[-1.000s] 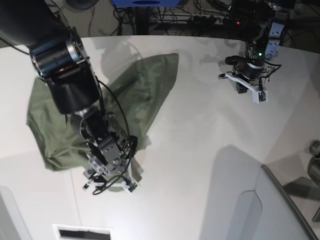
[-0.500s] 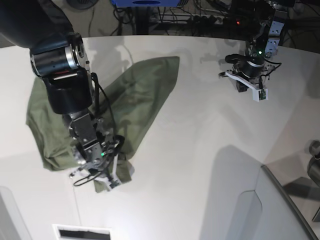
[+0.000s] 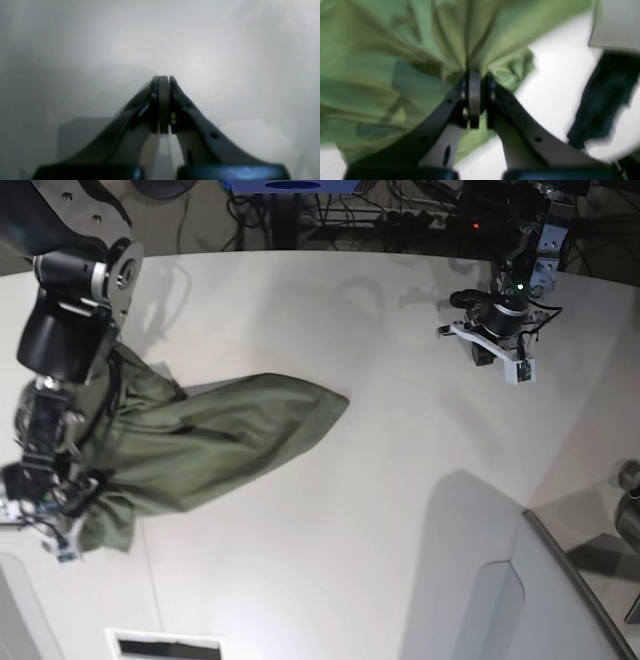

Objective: Layout the t-shirt on the table in an organized manner, then fold the t-shirt properly
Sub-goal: 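Drag the grasped green shirt with the right gripper toward the robot's base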

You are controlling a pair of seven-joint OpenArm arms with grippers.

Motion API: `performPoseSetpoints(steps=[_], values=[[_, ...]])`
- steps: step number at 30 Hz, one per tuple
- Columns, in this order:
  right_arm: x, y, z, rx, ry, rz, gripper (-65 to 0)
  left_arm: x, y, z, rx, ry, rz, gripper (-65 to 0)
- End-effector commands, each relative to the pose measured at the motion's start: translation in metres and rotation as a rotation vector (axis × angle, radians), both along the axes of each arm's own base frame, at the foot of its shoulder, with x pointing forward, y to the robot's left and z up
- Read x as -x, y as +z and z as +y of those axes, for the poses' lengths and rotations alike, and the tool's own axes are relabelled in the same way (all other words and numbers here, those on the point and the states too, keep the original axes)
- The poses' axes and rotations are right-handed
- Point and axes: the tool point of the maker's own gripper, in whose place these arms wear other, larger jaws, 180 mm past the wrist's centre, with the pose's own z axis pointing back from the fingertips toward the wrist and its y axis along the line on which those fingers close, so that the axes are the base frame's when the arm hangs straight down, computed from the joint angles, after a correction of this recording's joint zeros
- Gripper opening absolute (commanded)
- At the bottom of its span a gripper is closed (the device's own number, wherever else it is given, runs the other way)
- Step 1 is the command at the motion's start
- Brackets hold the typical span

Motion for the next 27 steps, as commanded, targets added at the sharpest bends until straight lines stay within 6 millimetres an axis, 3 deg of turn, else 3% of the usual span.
performPoseSetpoints(steps=[1, 6, 12, 18, 22, 24, 27], values=[[-0.005, 0.024, -0.01, 0.035, 0.002, -0.054, -65.0, -0.007, 0.008, 0.004, -0.011, -0.004, -0.029, -65.0], [0.028, 0.041, -0.02, 0.089, -0.016, -0.051, -65.0, -0.007, 0.008, 0.006, -0.014, -0.002, -0.03, -65.0], [0.081, 0.007, -0.047, -0.009, -0.204, 0.077, -64.1, -0.007, 0.007, 0.003, -0.009, -0.005, -0.028, -65.0], [0.118, -0.026, -0.059, -0.075, -0.403, 0.152, -41.4, -0.006, 0.007, 0.001, -0.007, -0.008, -0.026, -65.0], [0.118, -0.021, -0.06, -0.066, -0.402, 0.141, -40.8, -0.006, 0.007, 0.001, -0.007, -0.008, -0.026, -65.0], [0.108, 0.001, -0.065, -0.032, -0.391, 0.06, -40.8, -0.006, 0.006, 0.001, -0.007, -0.008, -0.025, -65.0], [0.071, 0.039, -0.045, 0.047, -0.242, -0.082, -40.8, -0.004, 0.005, 0.001, -0.007, -0.008, -0.022, -65.0]])
